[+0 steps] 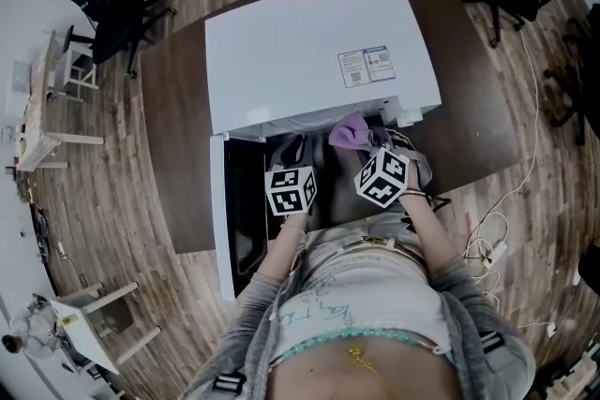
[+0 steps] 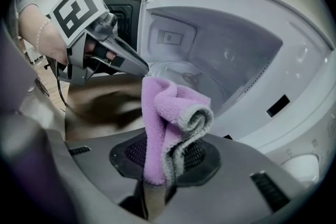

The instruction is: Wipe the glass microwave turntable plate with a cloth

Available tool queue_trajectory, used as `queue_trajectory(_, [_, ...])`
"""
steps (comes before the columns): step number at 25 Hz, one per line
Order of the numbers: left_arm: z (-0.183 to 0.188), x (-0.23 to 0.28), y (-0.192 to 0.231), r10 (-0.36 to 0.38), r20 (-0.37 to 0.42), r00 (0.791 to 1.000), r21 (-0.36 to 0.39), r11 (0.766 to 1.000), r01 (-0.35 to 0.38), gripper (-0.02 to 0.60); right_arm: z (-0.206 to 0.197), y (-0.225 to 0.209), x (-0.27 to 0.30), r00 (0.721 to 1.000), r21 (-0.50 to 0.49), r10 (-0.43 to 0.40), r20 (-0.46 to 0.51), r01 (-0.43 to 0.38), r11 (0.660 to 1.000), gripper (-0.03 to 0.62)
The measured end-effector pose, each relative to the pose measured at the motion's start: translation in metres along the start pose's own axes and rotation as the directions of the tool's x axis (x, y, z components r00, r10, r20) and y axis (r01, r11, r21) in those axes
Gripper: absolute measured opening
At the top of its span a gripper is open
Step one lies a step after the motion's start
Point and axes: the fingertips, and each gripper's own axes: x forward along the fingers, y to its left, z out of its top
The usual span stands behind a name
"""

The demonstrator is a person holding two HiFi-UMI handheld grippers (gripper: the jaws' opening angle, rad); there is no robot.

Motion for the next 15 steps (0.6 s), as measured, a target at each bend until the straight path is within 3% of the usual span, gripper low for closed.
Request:
queue_trajectory(8, [0.0, -0.011, -0.018, -0.122, -0.018, 0.992, 0.05, 0.991, 0.123, 0.012, 0.018, 0.005, -0.004, 0.999, 0.025, 0.008, 0.041, -0.009, 1.0, 0.108])
queue_trajectory(15, [0.006, -0.023, -0.019, -0.151, -0.007, 0.989, 0.071, 0.986, 0.151, 0.011, 0.032, 0.016, -0.008, 0.997, 0.015, 0.013, 0.071, -0.014, 1.0, 0.108])
